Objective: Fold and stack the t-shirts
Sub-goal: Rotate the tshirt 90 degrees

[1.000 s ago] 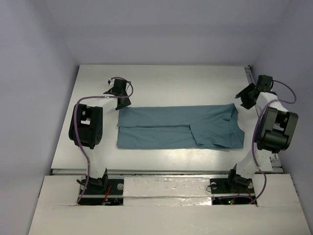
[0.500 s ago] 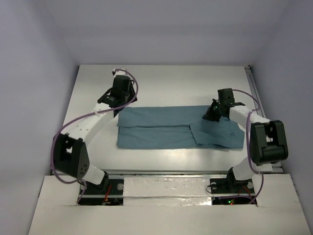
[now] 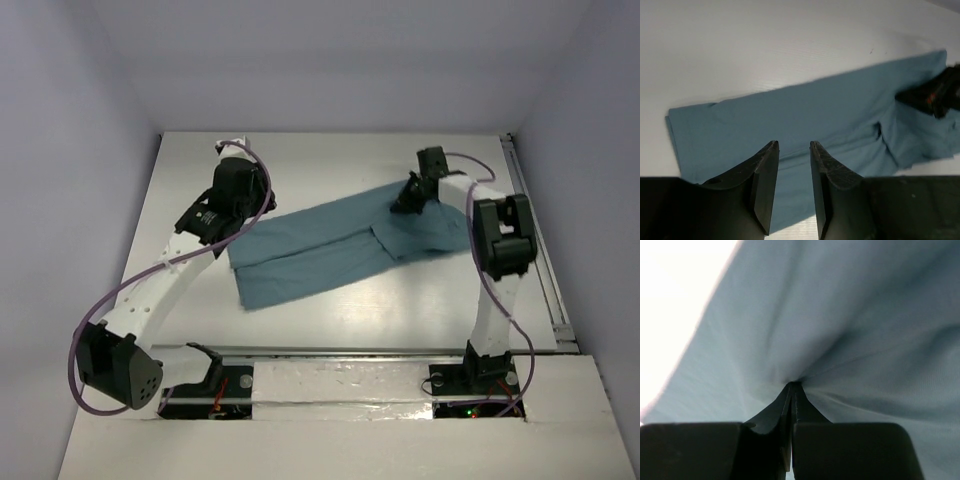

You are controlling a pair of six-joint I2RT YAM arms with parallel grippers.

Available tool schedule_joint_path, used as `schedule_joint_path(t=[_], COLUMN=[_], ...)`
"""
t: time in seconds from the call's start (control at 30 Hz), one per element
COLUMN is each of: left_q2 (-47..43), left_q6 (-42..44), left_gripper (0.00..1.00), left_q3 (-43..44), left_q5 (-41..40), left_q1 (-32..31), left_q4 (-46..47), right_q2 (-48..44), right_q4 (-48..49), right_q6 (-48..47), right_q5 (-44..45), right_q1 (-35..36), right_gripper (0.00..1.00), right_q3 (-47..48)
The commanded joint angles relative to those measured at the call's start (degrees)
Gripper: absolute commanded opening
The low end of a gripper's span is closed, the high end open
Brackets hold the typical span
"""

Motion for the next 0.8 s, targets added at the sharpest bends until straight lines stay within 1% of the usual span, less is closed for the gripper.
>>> schedule_joint_path(t=[0.0, 0.03, 0.07, 0.1, 0.13, 0.17, 0.2, 0.23, 0.27, 0.3, 0.33, 0.37, 0.4, 0.43, 0.47, 0.5, 0.53, 0.57, 0.63, 0.67, 0.7, 0.73, 0.77], left_q2=[-2.51, -2.69, -2.86, -2.95, -3.13, -3.3, -3.74, -4.18, -4.36, -4.8, -5.41, -5.68, -5.94, -6.38, -6.64, -6.82, -6.73, -6.73, -5.95, -5.68, -5.16, -4.89, -4.89], left_q6=[-0.92, -0.92, -1.01, -1.1, -1.1, -0.75, -0.57, -0.4, -0.22, 0.04, 0.13, 0.22, 0.57, 0.75, 0.83, 1.27, 1.36, 1.54, 1.8, 1.89, 1.98, 1.89, 1.89], left_gripper=[0.29, 0.29, 0.29, 0.31, 0.32, 0.33, 0.35, 0.36, 0.36, 0.37, 0.38, 0.38, 0.38, 0.38, 0.38, 0.38, 0.38, 0.38, 0.38, 0.38, 0.37, 0.36, 0.35], left_q3=[4.17, 4.7, 5.32, 6.46, 7.08, 7.69, 8.83, 9.1, 9.37, 9.46, 9.63, 9.63, 9.63, 9.63, 9.63, 9.63, 9.63, 9.72, 10.51, 10.77, 11.47, 11.83, 12.0], left_q5=[-2.06, -1.89, -1.8, -1.89, -1.63, -1.71, -1.97, -1.8, -1.71, -1.62, -1.28, -1.19, -1.01, -0.92, -0.83, -0.75, -0.57, -0.4, -0.13, 0.13, 0.31, 0.92, 1.19], left_q1=[0.07, 0.07, 0.07, 0.07, 0.07, 0.07, 0.07, 0.07, 0.07, 0.07, 0.07, 0.07, 0.07, 0.07, 0.07, 0.07, 0.07, 0.07, 0.07, 0.6, 0.6, 0.6, 0.6], left_q4=[-4.12, -4.73, -6.05, -6.67, -7.28, -8.77, -9.39, -9.75, -10.1, -10.28, -10.36, -10.37, -10.45, -10.45, -10.11, -9.93, -9.75, -9.23, -8.96, -8.52, -8.52, -8.43, -8.26], right_q2=[13.36, 21.75, 26.1, 30.49, 34.54, 39.8, 40.28, 38.81, 35.66, 25.36, 19.34, 13.63, 4.0, -0.27, -4.49, -11.84, -14.87, -17.52, -23.57, -24.65, -25.27, -25.54, -25.19], right_q4=[-3.13, -5.43, -7.54, -11.57, -13.61, -14.76, -14.16, -13.03, -11.01, -4.29, -0.05, 3.39, 7.6, 8.34, 9.21, 11.66, 12.55, 13.43, 18.87, 20.19, 23.08, 23.37, 23.63], right_q6=[2.03, 2.29, 2.38, 2.73, 4.21, 5.01, 5.8, 5.89, 5.02, 4.15, 3.7, 3.7, 3.61, 2.91, 2.82, 3.08, 5.26, 6.41, 8.61, 12.36, 14.31, 15.9, 18.35], right_q5=[-1.97, -4.15, -5.48, -7.14, -10.73, -12.59, -14.18, -15.84, -16.04, -15.52, -14.12, -14.02, -14.02, -12.62, -11.74, -11.03, -9.55, -9.01, -6.39, -5.5, -4.62, -1.39, -0.14], right_q1=[4.88, 5.76, 6.64, 8.13, 8.67, 8.67, 9.54, 10.25, 10.25, 11.12, 11.65, 11.66, 12.18, 12.19, 14.27, 15.51, 16.83, 20.5, 24.91, 27.11, 31.13, 33.0, 34.67], right_gripper=[0.0, 0.0, 0.0, 0.0, 0.01, 0.04, 0.17, 0.27, 0.38, 0.59, 0.67, 0.72, 0.76, 0.77, 0.76, 0.52, 0.25, 0.0, 0.0, 0.0, 0.0, 0.06, 0.17], right_q3=[19.72, 27.53, 35.97, 54.06, 63.2, 70.95, 78.16, 76.84, 72.31, 65.21, 48.0, 40.0, 33.31, 27.32, 15.69, 9.66, 4.03, -6.21, -15.5, -22.33, -24.83, -26.51, -27.75])
